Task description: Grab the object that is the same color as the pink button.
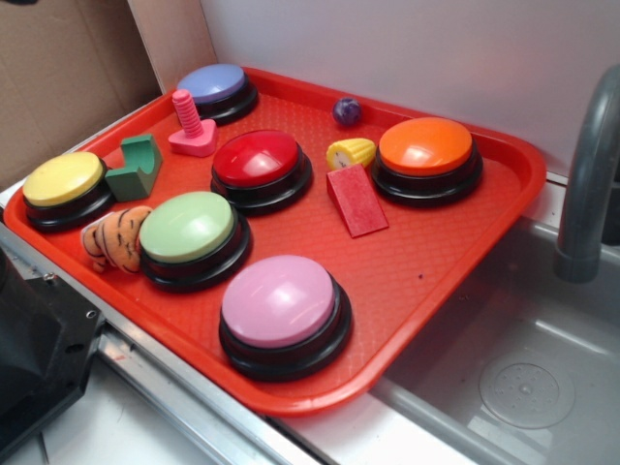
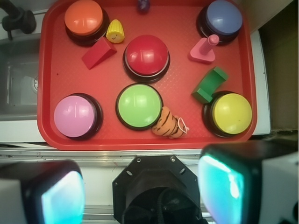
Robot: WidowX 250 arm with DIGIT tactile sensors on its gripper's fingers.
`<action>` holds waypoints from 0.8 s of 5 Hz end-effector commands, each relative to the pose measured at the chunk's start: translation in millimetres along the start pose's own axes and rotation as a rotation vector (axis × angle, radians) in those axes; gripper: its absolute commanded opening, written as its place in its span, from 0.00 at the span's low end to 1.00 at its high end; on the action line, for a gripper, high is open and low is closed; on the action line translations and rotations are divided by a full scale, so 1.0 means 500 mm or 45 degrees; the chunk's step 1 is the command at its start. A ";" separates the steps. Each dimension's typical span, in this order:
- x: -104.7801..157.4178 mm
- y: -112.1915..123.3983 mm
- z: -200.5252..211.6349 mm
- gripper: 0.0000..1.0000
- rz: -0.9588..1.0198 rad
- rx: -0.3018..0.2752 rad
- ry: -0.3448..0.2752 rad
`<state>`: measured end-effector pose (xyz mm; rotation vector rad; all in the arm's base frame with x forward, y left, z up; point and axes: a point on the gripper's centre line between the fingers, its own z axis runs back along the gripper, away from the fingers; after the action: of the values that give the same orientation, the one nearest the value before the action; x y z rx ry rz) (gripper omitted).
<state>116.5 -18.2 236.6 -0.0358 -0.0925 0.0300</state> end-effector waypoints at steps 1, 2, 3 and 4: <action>0.000 0.000 0.000 1.00 0.000 0.000 0.000; 0.027 0.011 -0.024 1.00 0.051 0.035 0.003; 0.055 0.028 -0.048 1.00 0.097 0.050 -0.018; 0.093 0.065 -0.083 1.00 0.195 0.041 -0.033</action>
<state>164.6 13.2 191.3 -0.0058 -0.0844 0.1964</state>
